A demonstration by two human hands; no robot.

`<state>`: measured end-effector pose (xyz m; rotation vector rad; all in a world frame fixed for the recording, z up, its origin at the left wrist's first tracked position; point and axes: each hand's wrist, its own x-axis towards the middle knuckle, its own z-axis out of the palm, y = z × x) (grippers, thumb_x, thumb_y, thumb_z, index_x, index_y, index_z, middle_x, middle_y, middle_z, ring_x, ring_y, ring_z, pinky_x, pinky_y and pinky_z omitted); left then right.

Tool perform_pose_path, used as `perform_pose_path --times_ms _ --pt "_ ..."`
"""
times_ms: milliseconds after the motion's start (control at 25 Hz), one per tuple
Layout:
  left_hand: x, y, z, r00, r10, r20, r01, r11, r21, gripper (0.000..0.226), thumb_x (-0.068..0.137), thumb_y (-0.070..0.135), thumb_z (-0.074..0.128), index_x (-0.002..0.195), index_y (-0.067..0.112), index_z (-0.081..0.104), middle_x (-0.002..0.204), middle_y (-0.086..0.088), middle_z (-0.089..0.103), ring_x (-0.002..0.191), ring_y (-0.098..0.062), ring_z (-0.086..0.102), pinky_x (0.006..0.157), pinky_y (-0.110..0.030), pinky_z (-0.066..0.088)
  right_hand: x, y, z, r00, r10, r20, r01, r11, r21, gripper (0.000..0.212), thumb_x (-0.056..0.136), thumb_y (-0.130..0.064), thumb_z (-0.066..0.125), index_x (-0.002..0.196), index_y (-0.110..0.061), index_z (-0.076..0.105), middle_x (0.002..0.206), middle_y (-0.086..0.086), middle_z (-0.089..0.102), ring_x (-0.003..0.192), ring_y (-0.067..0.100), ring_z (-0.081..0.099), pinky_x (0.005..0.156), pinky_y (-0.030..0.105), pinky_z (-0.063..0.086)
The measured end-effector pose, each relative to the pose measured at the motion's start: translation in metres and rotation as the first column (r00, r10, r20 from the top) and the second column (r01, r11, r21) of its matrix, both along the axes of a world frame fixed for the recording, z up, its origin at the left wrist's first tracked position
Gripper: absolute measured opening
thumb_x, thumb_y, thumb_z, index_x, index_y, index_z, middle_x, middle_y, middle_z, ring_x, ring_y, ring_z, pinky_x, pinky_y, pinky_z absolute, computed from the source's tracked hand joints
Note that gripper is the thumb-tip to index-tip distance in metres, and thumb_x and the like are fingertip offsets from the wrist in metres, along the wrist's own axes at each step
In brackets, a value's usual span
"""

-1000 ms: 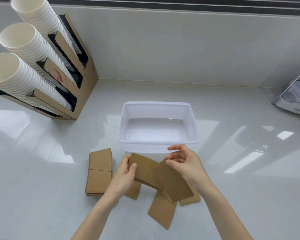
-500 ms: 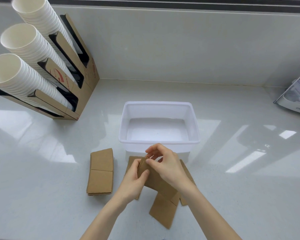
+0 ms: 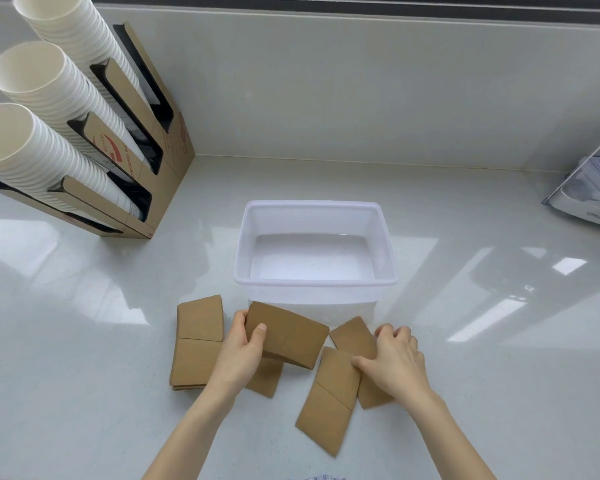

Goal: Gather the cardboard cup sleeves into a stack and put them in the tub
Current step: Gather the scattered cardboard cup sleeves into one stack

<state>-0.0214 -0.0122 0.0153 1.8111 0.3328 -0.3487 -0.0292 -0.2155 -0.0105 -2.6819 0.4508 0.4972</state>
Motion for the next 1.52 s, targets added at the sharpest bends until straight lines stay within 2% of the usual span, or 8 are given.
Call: perform_pose_path --times_ms 280,440,640,800,920,1160,1360,1520 --pt "-0.001 0.0 0.001 1.0 0.003 -0.019 -0.002 1.0 0.012 0.026 0.095 0.019 0.035 0.12 0.015 0.04 0.1 0.008 0.053 0.094 -0.01 0.05 0.084 -0.026 0.035 0.003 0.0 -0.005 0.996 -0.082 -0.033 0.084 0.993 0.08 0.055 0.079 -0.036 0.063 0.116 -0.003 0.039 0.122 0.014 0.045 0.116 0.03 0.043 0.094 0.038 0.038" --pt "-0.001 0.0 0.001 1.0 0.001 -0.017 0.0 1.0 0.005 0.026 0.095 0.019 0.036 0.12 0.015 0.041 0.097 0.01 0.054 0.095 -0.011 0.051 0.084 -0.026 0.035 0.003 -0.004 -0.003 0.99 -0.139 -0.008 0.136 0.952 0.274 0.043 0.08 -0.028 0.064 0.11 -0.008 0.042 0.102 0.004 0.05 0.104 0.026 0.052 0.081 0.034 0.041" --pt "-0.001 -0.001 0.002 1.0 0.0 -0.02 0.0 1.0 0.011 0.028 0.095 0.02 0.036 0.122 0.016 0.04 0.102 0.008 0.054 0.099 -0.013 0.05 0.085 -0.027 0.035 0.003 -0.008 0.001 0.965 -0.241 0.104 0.166 0.868 0.468 0.023 0.089 -0.016 0.051 0.108 -0.007 0.057 0.084 -0.001 0.054 0.082 0.016 0.05 0.062 0.019 0.037" --pt "-0.001 -0.001 0.004 1.0 0.007 -0.019 -0.007 1.0 0.014 0.029 0.095 0.02 0.035 0.124 0.015 0.04 0.107 0.004 0.054 0.1 -0.013 0.049 0.086 -0.027 0.035 0.006 -0.009 0.01 0.932 -0.275 0.235 0.128 0.858 0.498 0.02 0.091 -0.015 0.047 0.106 -0.008 0.059 0.101 0.009 0.062 0.086 0.016 0.051 0.071 0.022 0.035" --pt "0.0 -0.002 0.005 1.0 0.008 -0.017 -0.008 1.0 0.023 0.029 0.095 0.02 0.035 0.123 0.015 0.039 0.105 0.005 0.052 0.099 -0.013 0.048 0.086 -0.027 0.035 0.008 -0.011 0.022 0.89 -0.3 0.344 0.09 0.854 0.512 0.019 0.091 -0.015 0.046 0.104 -0.011 0.059 0.104 0.008 0.061 0.085 0.015 0.051 0.065 0.017 0.036" --pt "0.0 -0.004 0.006 1.0 -0.013 -0.02 0.013 1.0 0.001 0.013 0.095 0.02 0.034 0.105 0.024 0.041 0.095 0.013 0.054 0.09 -0.004 0.052 0.084 -0.026 0.035 0.012 -0.002 0.041 0.879 -0.183 0.44 -0.085 0.848 0.523 0.018 0.09 -0.014 0.05 0.098 -0.015 0.065 0.09 0.001 0.058 0.078 0.001 0.053 0.063 0.0 0.037" --pt "-0.001 -0.006 0.008 0.999 -0.032 -0.041 0.03 0.998 -0.058 0.019 0.095 0.02 0.034 0.089 0.033 0.047 0.094 0.015 0.058 0.089 0.001 0.053 0.073 -0.016 0.04 0.019 0.025 0.034 0.919 -0.02 0.394 -0.196 0.844 0.5 0.018 0.088 -0.018 0.053 0.099 -0.017 0.069 0.087 -0.001 0.055 0.075 -0.001 0.051 0.067 -0.001 0.038" --pt "-0.003 -0.009 0.007 0.998 -0.052 -0.044 0.047 0.993 -0.105 0.016 0.095 0.026 0.035 0.104 0.024 0.048 0.099 0.007 0.059 0.091 -0.003 0.054 0.077 -0.016 0.041 0.024 0.044 0.028 0.911 0.016 0.412 -0.232 0.846 0.48 0.016 0.087 -0.019 0.055 0.096 -0.017 0.068 0.082 -0.007 0.05 0.073 -0.004 0.049 0.067 0.001 0.038"
